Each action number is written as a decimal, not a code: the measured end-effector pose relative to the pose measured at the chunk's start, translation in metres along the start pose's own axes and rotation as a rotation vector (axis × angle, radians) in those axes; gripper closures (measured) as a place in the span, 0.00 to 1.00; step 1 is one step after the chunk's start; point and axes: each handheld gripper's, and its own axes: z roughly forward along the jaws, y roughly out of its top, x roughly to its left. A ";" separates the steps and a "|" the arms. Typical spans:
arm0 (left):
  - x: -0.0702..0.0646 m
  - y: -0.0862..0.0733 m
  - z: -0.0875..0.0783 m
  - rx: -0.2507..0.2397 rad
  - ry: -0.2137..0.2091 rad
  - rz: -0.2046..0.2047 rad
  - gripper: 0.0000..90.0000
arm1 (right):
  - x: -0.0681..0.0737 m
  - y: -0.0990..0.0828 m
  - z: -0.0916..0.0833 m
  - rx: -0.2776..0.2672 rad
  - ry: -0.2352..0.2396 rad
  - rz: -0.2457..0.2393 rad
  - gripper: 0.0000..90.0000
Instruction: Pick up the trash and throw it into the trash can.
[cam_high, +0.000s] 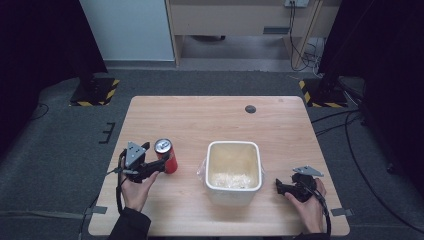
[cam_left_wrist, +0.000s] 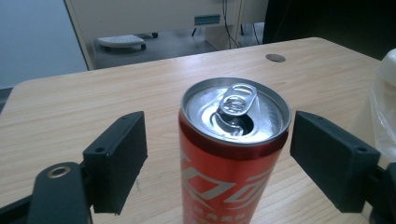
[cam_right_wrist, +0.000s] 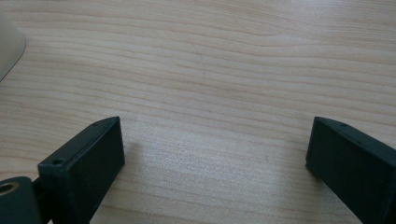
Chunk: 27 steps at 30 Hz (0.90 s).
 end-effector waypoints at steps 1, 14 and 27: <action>0.000 0.000 0.001 0.003 0.000 0.006 0.20 | 0.000 0.000 0.000 0.000 0.000 0.000 0.05; -0.006 -0.002 0.022 0.033 0.004 0.022 0.21 | 0.000 0.000 0.000 0.000 0.000 -0.001 0.05; -0.008 -0.005 0.029 0.088 -0.012 0.027 0.37 | 0.000 0.000 0.000 0.000 0.000 0.000 0.05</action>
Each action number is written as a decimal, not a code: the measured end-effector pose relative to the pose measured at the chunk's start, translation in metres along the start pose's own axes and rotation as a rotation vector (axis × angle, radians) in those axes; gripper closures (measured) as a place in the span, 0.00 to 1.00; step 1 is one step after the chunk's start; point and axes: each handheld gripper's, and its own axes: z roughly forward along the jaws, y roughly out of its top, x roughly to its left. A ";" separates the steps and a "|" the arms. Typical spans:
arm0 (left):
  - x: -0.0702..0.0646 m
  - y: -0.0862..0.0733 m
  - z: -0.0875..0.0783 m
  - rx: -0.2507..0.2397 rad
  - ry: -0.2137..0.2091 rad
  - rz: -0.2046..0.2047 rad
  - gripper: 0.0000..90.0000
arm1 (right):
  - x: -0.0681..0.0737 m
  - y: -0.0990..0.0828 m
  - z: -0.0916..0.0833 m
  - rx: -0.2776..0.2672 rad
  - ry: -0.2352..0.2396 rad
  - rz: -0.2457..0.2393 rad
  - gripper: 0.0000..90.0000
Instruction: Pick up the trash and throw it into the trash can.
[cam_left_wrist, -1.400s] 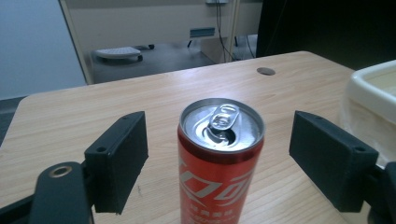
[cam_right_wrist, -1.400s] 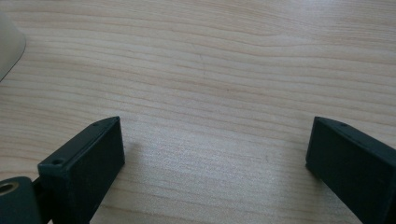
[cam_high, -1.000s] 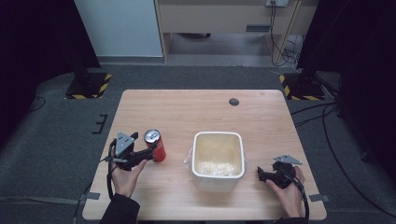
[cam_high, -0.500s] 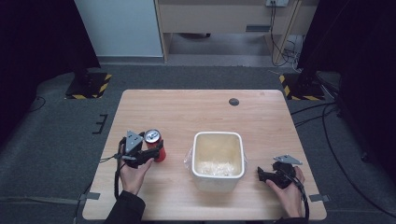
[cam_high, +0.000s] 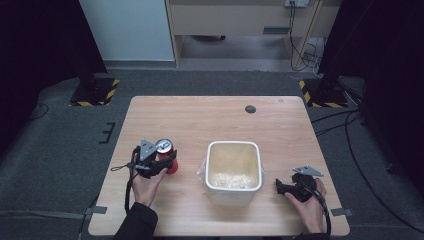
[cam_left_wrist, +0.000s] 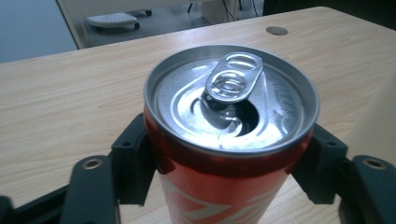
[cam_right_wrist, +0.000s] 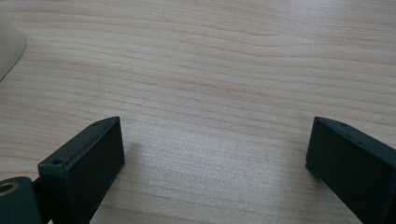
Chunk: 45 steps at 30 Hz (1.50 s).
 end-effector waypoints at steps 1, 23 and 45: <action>0.000 0.000 0.000 0.000 0.000 0.000 0.37 | 0.000 0.000 0.000 0.000 0.000 0.000 0.05; -0.013 0.016 -0.024 -0.117 -0.054 -0.004 0.37 | 0.000 0.000 0.000 0.000 0.000 0.000 0.05; -0.049 0.061 -0.066 -0.317 -0.174 0.023 0.37 | 0.000 0.000 0.000 -0.001 0.000 -0.002 0.05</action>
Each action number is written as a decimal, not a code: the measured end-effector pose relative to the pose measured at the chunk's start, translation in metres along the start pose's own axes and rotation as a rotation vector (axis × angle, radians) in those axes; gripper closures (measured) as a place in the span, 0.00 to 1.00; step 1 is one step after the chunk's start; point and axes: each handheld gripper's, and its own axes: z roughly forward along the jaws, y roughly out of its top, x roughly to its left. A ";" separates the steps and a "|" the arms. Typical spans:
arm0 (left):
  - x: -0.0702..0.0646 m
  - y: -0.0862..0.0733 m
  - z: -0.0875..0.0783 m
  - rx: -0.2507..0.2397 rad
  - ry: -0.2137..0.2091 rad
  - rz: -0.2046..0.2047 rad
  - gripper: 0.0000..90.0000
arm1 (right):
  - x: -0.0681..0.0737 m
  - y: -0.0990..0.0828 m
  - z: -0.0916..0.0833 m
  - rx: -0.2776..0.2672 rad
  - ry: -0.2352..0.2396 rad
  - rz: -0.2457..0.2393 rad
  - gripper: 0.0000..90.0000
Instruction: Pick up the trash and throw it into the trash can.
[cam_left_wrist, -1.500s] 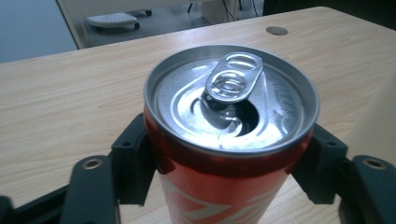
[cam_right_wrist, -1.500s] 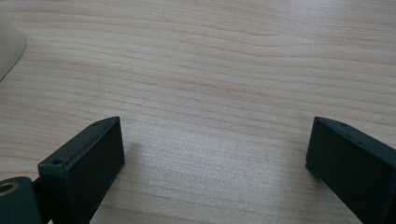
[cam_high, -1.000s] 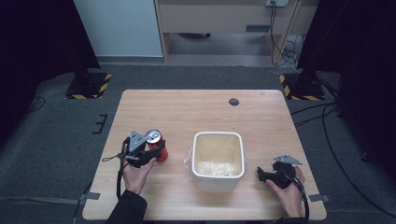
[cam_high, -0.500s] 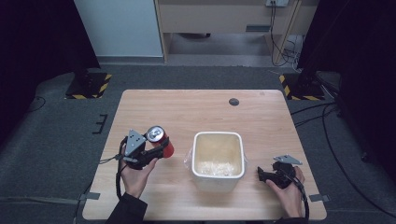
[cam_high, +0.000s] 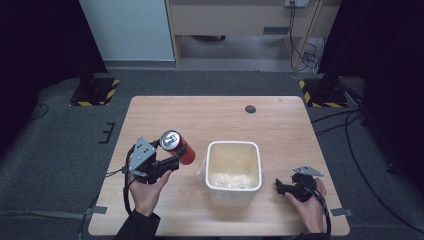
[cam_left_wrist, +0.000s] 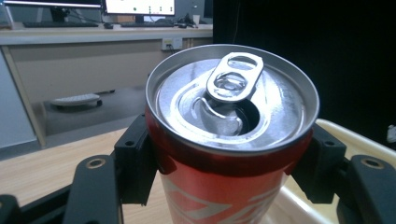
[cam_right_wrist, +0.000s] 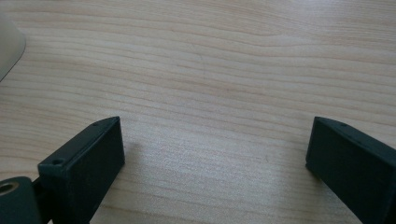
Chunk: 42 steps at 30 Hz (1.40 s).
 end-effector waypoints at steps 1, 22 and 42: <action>-0.001 0.002 -0.001 -0.007 -0.002 0.000 0.37 | 0.000 0.000 0.000 0.001 0.000 0.001 0.05; -0.023 0.025 -0.005 -0.119 -0.077 -0.005 0.37 | 0.000 0.000 0.000 0.001 0.000 0.001 0.05; -0.050 0.022 0.020 -0.101 -0.163 0.006 0.37 | 0.000 0.000 0.000 0.000 0.000 0.000 0.05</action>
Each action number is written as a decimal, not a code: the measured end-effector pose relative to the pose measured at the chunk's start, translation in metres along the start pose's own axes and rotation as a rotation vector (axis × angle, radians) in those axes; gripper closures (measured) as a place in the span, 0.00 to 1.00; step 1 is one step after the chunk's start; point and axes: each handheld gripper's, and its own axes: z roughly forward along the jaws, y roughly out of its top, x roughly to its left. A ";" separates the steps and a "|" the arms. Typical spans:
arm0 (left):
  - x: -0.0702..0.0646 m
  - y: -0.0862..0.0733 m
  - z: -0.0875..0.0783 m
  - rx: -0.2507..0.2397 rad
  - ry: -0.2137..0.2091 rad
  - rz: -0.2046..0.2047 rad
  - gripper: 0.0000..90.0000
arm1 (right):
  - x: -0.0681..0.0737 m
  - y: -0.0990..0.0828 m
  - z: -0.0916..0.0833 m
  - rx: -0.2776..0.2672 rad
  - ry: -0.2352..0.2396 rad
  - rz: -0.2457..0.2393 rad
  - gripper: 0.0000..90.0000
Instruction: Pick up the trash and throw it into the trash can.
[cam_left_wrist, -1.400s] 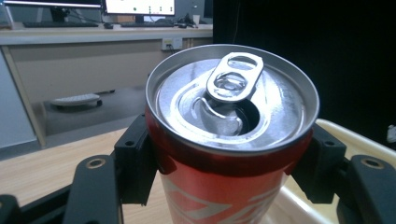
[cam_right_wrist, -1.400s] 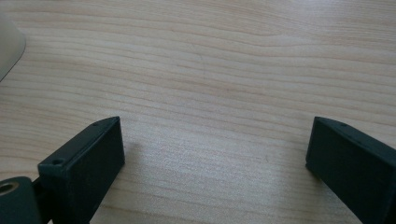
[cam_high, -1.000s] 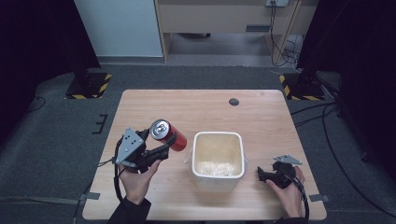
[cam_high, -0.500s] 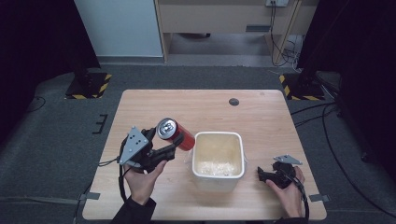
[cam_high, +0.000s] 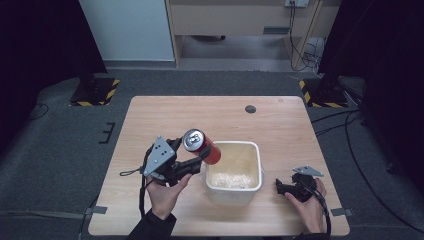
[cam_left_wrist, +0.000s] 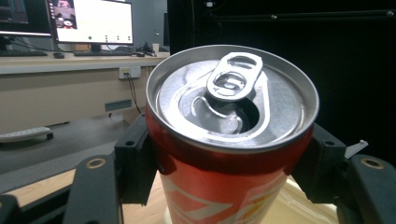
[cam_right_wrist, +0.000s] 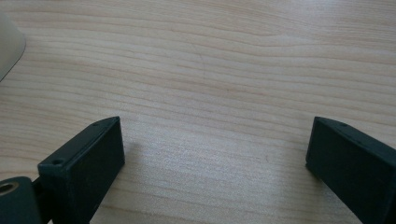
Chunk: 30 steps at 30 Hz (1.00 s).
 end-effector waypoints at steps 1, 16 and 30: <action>-0.001 0.000 0.001 0.002 -0.005 0.001 0.37 | 0.000 0.000 0.000 0.001 0.000 0.001 0.05; -0.013 -0.013 0.022 0.049 -0.052 -0.003 0.37 | 0.000 0.000 0.000 0.000 0.001 0.001 0.05; -0.015 -0.039 0.037 0.130 -0.080 -0.014 0.37 | 0.000 0.000 0.000 0.000 0.001 0.001 0.05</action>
